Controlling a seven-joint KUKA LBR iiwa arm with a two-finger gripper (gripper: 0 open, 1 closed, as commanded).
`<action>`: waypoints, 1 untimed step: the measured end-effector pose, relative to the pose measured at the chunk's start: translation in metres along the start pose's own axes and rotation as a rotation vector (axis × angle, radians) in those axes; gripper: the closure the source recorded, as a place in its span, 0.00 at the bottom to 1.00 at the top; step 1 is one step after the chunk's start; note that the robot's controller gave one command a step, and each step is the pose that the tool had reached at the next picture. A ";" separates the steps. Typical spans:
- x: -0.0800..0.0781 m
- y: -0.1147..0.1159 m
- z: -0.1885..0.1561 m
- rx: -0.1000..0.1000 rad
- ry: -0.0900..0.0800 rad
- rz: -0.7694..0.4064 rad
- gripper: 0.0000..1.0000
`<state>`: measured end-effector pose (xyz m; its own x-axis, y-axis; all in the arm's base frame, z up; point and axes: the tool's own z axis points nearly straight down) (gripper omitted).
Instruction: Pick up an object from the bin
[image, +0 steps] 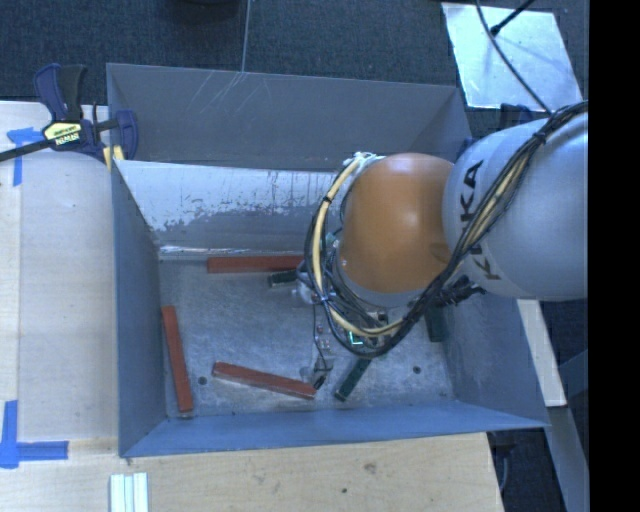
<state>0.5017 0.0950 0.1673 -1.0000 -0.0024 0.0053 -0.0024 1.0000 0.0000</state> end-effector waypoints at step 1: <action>0.013 0.015 0.099 0.000 0.000 -0.041 0.00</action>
Offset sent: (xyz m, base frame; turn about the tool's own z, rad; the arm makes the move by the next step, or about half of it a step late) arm -0.0115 0.0146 -0.0946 -0.0411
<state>0.4885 0.1095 0.0684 -0.9990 -0.0438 0.0057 -0.0438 0.9990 -0.0003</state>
